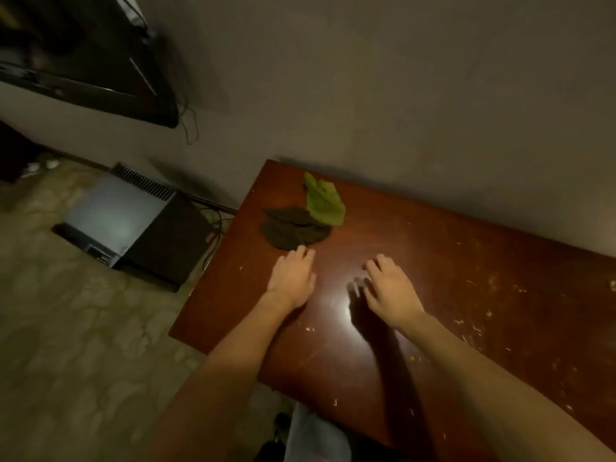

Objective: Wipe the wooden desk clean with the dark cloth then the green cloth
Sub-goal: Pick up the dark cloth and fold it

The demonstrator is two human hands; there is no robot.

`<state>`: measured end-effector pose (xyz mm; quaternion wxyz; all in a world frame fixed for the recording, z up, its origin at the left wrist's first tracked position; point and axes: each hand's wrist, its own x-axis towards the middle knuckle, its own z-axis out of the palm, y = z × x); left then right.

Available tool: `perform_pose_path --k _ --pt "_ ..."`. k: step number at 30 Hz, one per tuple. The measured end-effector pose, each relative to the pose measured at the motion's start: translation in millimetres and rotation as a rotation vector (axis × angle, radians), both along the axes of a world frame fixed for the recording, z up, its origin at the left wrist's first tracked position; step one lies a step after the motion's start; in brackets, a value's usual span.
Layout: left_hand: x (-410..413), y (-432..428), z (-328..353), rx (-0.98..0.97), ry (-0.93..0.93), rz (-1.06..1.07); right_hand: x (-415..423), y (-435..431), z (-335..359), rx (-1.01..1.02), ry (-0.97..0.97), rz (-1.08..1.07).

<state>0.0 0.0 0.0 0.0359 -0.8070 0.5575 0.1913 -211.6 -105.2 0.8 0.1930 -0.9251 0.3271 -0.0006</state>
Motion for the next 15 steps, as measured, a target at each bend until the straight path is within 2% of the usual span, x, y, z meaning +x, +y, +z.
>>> perform_pose_path --k 5,9,15 --pt "68.9 2.8 -9.0 -0.007 -0.014 0.094 94.3 -18.7 -3.8 0.058 0.101 0.081" --pt "104.2 -14.8 -17.0 0.035 -0.019 0.006 152.1 -37.9 -12.5 0.053 0.213 0.061" --pt "135.0 -64.6 -36.4 -0.002 0.010 -0.058 210.5 -77.7 -30.0 0.072 0.353 0.043"
